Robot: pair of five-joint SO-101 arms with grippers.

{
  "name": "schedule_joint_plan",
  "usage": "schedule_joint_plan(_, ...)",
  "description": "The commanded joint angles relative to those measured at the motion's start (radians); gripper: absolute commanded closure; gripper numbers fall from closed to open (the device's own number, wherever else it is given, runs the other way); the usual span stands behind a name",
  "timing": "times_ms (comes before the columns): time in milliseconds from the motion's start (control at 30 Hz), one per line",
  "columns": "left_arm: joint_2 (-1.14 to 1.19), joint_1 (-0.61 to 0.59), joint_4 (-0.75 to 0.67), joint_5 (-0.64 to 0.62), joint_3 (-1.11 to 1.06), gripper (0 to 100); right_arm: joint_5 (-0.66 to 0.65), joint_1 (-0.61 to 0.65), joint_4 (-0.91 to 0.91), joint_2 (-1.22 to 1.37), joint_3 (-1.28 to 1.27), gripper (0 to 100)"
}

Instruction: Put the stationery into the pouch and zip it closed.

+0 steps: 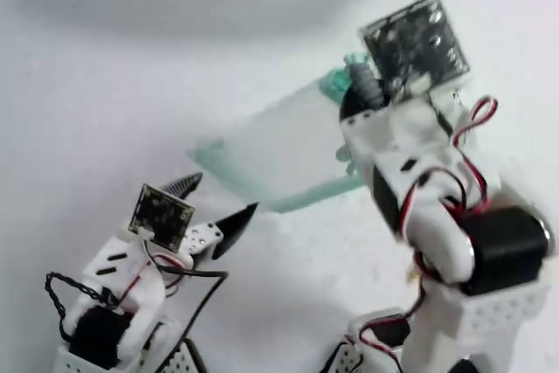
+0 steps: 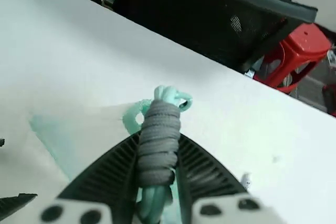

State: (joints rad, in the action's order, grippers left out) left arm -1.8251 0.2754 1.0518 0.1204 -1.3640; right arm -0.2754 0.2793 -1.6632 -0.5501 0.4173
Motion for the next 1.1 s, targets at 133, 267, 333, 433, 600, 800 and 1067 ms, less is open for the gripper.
schedule_joint_plan(133, -0.005, 0.05, -0.005, -0.043, 0.038, 68, 0.161, 0.036, 0.028, 0.05, 0.009, 97.8)
schedule_joint_plan(267, -0.005, 0.114, 0.066, -0.054, 0.104, 68, 0.163, 0.177, 0.024, 0.041, 0.018, 97.8)
schedule_joint_plan(333, -0.005, 0.113, 0.075, -0.054, 0.109, 68, 0.147, 0.251, -0.013, 0.041, 0.058, 97.8)
schedule_joint_plan(433, -0.005, 0.061, 0.072, -0.054, 0.104, 68, 0.051, 0.32, -0.058, 0.036, 0.097, 97.8)
schedule_joint_plan(600, -0.005, -0.019, 0.049, -0.054, 0.101, 68, -0.098, 0.302, -0.058, -0.036, 0.035, 97.8)
schedule_joint_plan(800, -0.005, -0.079, -0.032, -0.054, 0.044, 68, -0.264, 0.292, -0.056, -0.153, -0.147, 97.8)
schedule_joint_plan(1067, -0.005, -0.275, 0.006, -0.051, 0.135, 68, -0.414, 0.291, -0.056, -0.263, -0.302, 98.0)
